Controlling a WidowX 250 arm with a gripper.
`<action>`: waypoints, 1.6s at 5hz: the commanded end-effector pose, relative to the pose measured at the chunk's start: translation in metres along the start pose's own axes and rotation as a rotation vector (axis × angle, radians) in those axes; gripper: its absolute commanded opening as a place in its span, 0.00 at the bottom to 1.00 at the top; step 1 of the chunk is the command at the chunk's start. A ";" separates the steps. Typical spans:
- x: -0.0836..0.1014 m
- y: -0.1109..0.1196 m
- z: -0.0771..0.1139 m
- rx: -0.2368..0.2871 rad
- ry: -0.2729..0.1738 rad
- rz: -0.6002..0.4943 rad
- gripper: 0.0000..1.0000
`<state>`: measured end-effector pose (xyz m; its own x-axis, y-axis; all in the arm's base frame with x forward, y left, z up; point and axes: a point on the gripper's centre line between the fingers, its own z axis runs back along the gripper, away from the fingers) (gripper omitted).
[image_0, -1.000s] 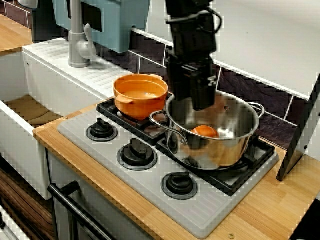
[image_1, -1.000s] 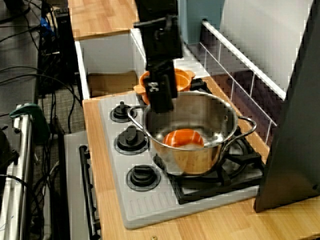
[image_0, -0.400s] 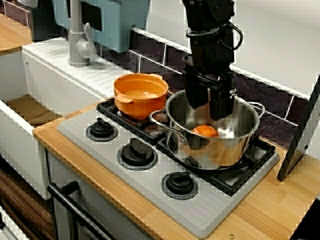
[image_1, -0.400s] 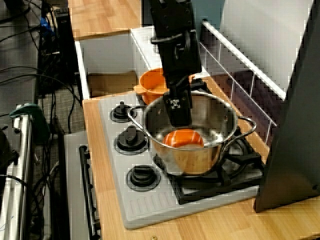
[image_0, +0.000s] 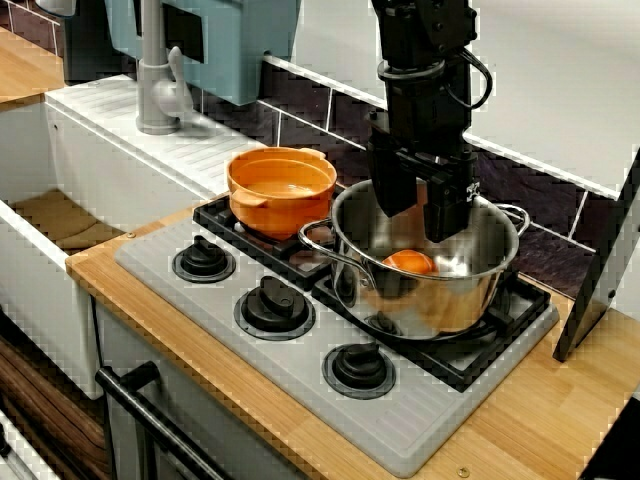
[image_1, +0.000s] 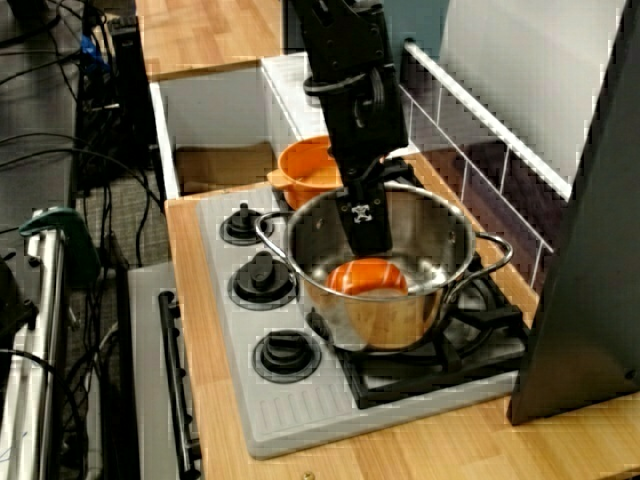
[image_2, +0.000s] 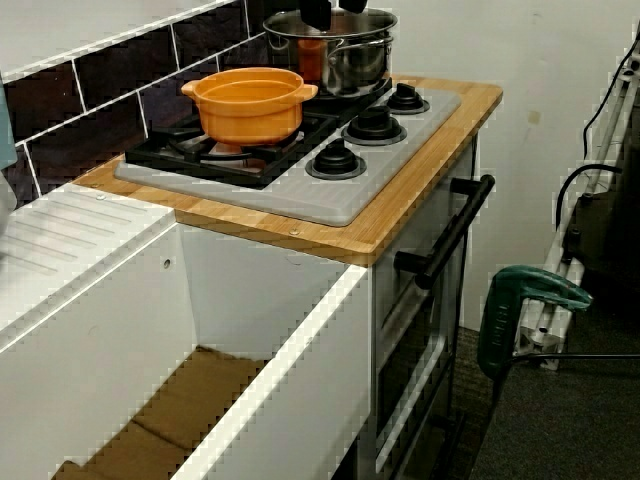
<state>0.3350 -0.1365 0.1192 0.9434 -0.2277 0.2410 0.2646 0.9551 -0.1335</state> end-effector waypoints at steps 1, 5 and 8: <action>0.001 0.000 0.005 0.019 -0.063 0.088 1.00; -0.013 0.003 -0.028 0.038 -0.066 0.127 1.00; -0.005 0.017 -0.051 0.046 -0.057 0.157 1.00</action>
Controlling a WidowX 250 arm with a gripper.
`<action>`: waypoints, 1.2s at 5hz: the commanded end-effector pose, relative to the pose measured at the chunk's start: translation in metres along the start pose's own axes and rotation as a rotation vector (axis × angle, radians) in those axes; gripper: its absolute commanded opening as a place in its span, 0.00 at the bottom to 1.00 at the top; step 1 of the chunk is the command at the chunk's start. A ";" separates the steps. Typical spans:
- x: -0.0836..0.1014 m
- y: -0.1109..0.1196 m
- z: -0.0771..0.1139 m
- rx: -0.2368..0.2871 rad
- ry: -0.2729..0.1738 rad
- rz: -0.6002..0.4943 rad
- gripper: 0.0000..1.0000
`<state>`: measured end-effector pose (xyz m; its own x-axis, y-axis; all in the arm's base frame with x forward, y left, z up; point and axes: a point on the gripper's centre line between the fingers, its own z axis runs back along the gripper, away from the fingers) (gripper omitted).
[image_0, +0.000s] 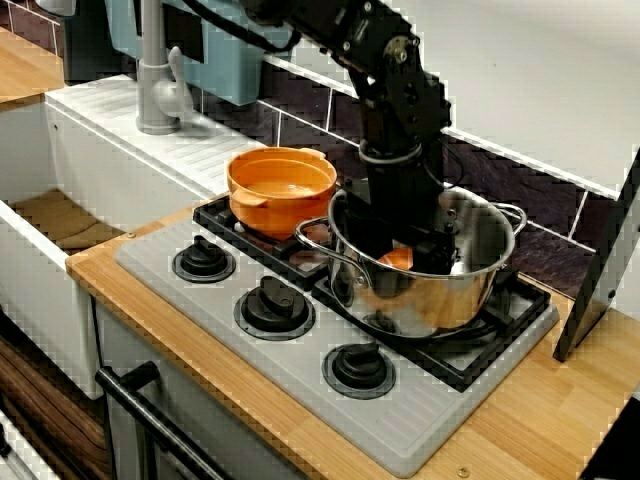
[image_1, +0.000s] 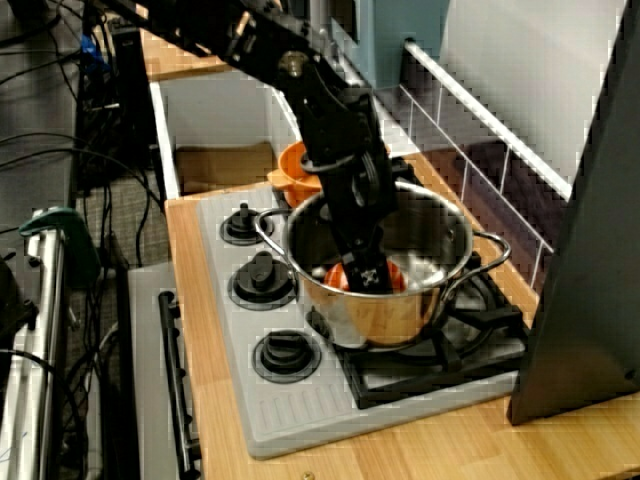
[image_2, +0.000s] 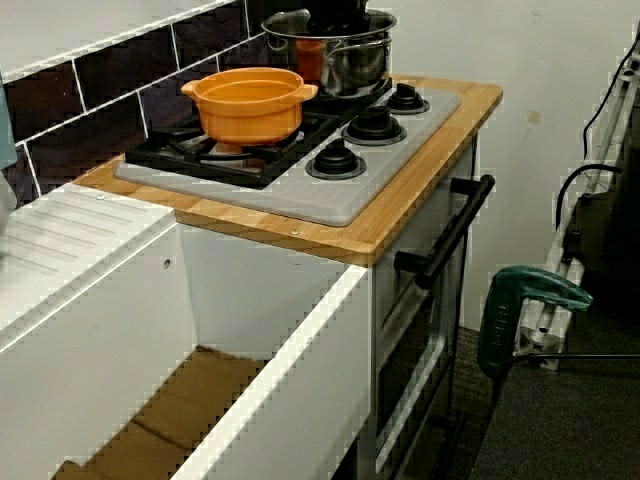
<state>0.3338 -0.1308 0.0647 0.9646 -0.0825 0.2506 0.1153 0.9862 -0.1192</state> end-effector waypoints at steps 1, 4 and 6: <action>0.017 0.007 0.003 -0.022 -0.019 0.019 0.00; 0.043 0.001 0.051 -0.082 -0.041 0.055 0.00; 0.053 0.013 0.094 -0.118 -0.092 0.065 0.00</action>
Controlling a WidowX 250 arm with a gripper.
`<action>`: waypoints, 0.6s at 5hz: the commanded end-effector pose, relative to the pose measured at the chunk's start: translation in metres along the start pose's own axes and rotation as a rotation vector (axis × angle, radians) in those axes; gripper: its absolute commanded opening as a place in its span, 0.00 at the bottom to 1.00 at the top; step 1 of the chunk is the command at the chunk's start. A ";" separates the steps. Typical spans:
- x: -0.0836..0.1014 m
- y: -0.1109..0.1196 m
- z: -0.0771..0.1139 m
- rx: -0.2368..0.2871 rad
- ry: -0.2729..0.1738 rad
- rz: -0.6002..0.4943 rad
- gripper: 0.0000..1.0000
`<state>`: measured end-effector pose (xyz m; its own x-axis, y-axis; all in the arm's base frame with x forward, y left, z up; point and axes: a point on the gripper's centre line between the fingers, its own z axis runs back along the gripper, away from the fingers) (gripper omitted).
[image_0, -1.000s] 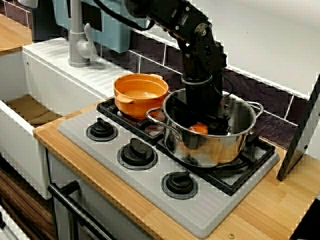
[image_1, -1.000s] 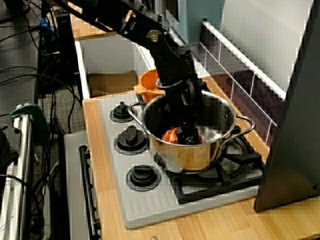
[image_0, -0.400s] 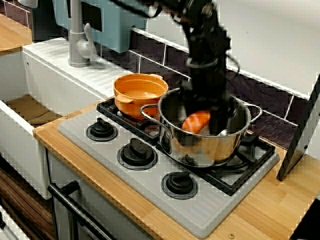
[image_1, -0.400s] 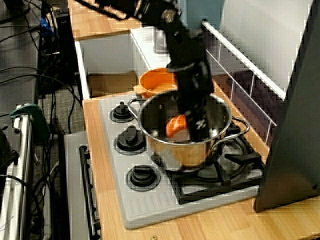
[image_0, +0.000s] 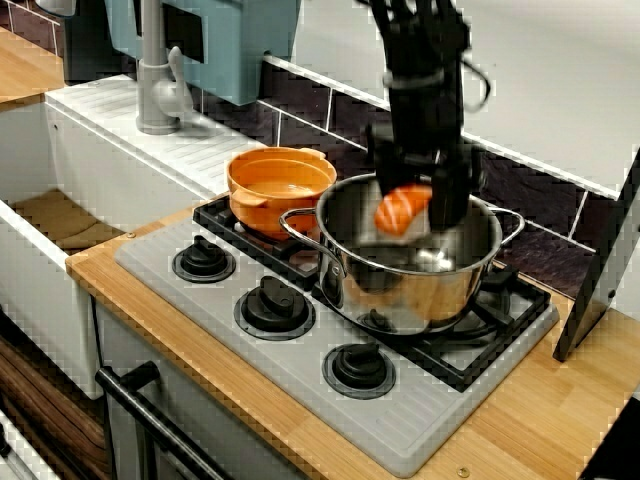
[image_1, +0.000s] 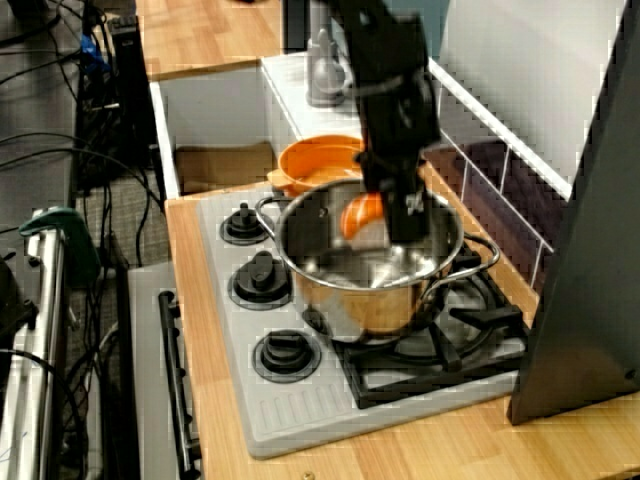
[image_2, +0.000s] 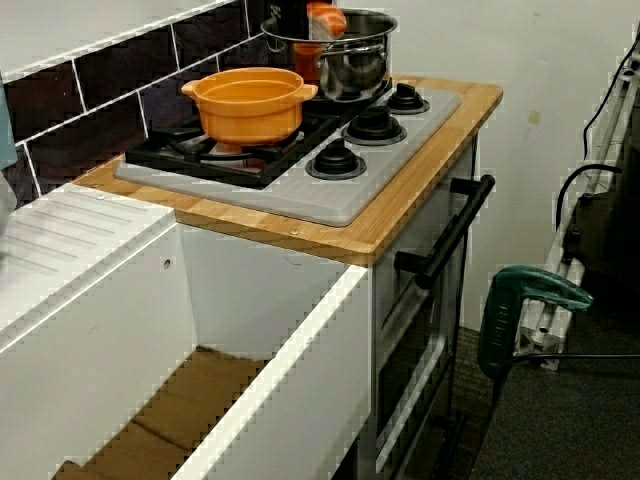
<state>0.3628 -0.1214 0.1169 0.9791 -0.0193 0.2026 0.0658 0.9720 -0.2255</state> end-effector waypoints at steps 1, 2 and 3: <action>0.007 0.015 0.070 -0.020 -0.152 -0.014 0.00; 0.001 0.025 0.085 -0.016 -0.174 -0.020 0.00; -0.004 0.042 0.095 0.002 -0.190 -0.020 0.00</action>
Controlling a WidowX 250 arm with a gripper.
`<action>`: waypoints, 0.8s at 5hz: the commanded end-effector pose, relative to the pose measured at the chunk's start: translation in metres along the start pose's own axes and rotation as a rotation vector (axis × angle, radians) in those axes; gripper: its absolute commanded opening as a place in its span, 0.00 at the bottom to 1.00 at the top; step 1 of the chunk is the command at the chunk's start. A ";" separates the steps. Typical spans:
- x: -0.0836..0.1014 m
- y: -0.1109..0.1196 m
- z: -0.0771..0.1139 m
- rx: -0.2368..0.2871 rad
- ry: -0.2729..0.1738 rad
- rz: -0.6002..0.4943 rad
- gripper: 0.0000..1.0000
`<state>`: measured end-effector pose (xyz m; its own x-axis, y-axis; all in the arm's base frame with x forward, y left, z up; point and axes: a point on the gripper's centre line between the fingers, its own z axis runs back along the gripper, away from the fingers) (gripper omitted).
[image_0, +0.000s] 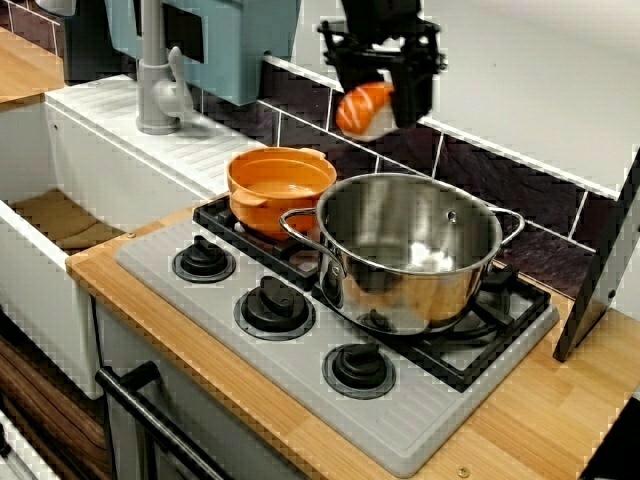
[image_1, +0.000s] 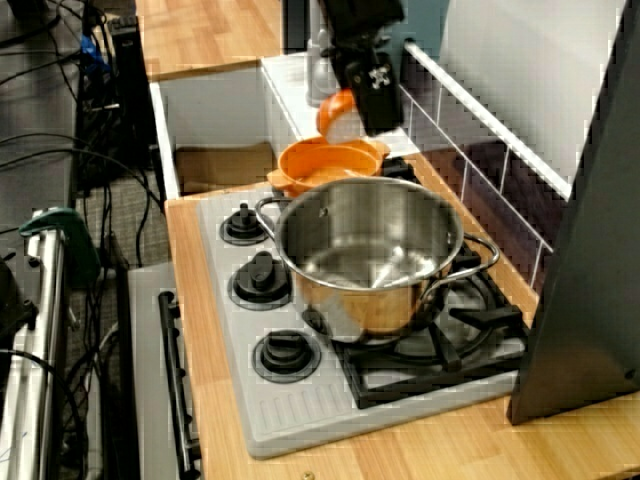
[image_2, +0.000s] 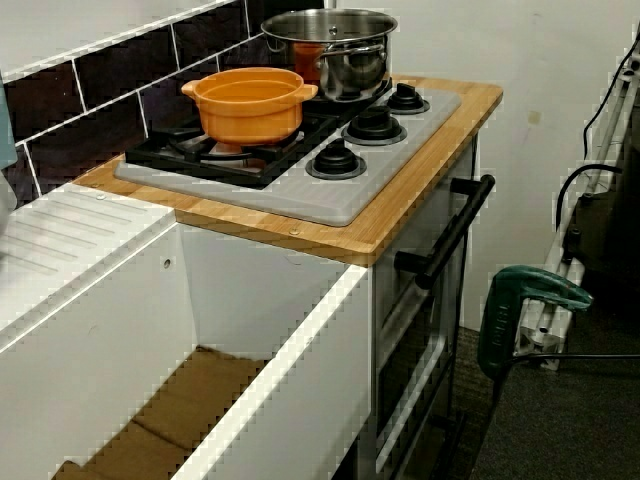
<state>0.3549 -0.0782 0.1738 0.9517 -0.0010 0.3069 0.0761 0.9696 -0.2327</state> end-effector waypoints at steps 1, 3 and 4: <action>-0.012 0.036 0.034 0.032 -0.091 -0.009 0.00; -0.018 0.065 0.042 0.046 -0.113 0.022 0.00; -0.016 0.075 0.033 0.064 -0.111 0.034 0.00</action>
<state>0.3397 0.0020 0.1722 0.9317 0.0570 0.3586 0.0153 0.9806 -0.1955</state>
